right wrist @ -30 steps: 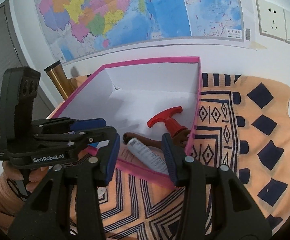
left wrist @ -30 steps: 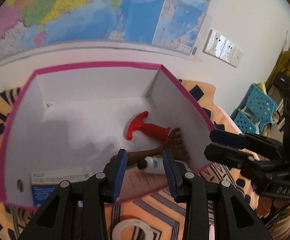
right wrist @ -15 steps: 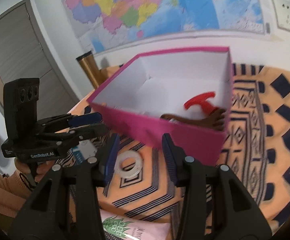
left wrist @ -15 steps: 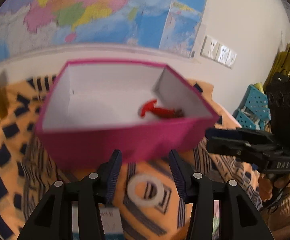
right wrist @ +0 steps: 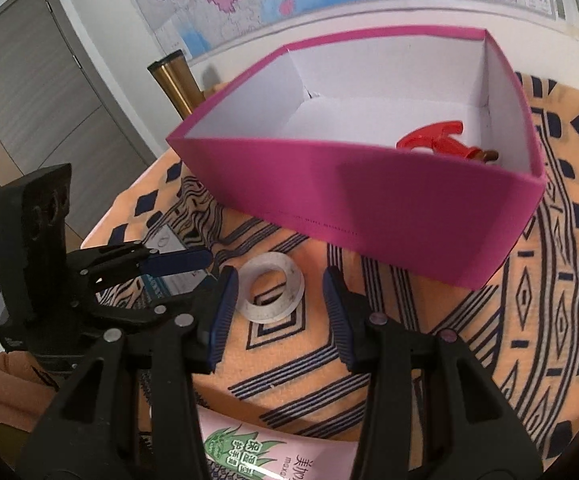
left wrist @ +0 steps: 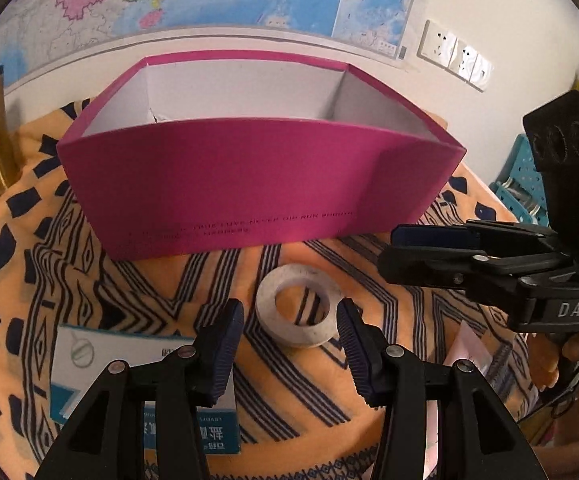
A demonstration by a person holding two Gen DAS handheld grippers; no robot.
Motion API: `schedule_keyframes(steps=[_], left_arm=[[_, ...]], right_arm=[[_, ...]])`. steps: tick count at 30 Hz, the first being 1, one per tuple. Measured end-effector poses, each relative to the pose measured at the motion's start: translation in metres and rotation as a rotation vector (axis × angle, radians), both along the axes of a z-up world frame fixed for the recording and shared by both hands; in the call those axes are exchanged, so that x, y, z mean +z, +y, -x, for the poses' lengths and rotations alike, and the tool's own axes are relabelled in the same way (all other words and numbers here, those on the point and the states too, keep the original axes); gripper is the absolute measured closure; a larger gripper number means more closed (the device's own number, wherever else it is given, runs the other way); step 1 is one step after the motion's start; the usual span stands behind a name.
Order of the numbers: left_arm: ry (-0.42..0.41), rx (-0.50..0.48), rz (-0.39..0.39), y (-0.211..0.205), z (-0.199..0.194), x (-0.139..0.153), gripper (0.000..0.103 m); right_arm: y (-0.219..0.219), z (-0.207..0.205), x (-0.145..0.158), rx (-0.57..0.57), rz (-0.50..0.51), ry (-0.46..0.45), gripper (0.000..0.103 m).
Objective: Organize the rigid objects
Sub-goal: 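Withdraw the left gripper and move it to the white tape roll, then grasp the white tape roll with the left gripper and lift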
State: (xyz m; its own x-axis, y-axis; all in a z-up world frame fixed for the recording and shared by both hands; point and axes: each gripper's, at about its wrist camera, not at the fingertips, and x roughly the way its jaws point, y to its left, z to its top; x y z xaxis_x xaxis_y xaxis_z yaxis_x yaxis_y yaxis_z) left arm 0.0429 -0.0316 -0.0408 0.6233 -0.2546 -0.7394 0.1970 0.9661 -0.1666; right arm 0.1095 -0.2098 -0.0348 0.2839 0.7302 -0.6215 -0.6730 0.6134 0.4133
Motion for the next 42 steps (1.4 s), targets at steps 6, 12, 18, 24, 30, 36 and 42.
schedule_keyframes(steps=[6, 12, 18, 24, 30, 36, 42], left_arm=[[-0.005, 0.007, -0.011, -0.001, 0.002, 0.000, 0.054], [-0.006, 0.011, -0.017, -0.002, 0.004, -0.001, 0.054], [0.006, 0.013, -0.023, -0.002, 0.002, -0.006, 0.054], [0.019, 0.010, -0.025, -0.004, -0.001, -0.010, 0.054], [0.034, 0.017, -0.024, -0.001, -0.004, -0.014, 0.054], [0.054, 0.022, -0.013, 0.004, 0.000, -0.021, 0.055], [0.070, 0.014, 0.020, 0.007, 0.001, -0.022, 0.059]], right_arm=[[0.005, -0.001, -0.007, 0.009, 0.014, 0.015, 0.057], [0.011, -0.004, -0.013, 0.014, 0.028, 0.027, 0.057], [0.016, -0.010, -0.023, 0.014, 0.048, 0.046, 0.057], [0.024, -0.016, -0.030, 0.024, 0.068, 0.056, 0.057], [0.035, -0.022, -0.037, 0.035, 0.100, 0.055, 0.057], [0.044, -0.021, -0.035, 0.052, 0.138, 0.029, 0.057], [0.054, -0.014, -0.035, 0.073, 0.193, -0.024, 0.068]])
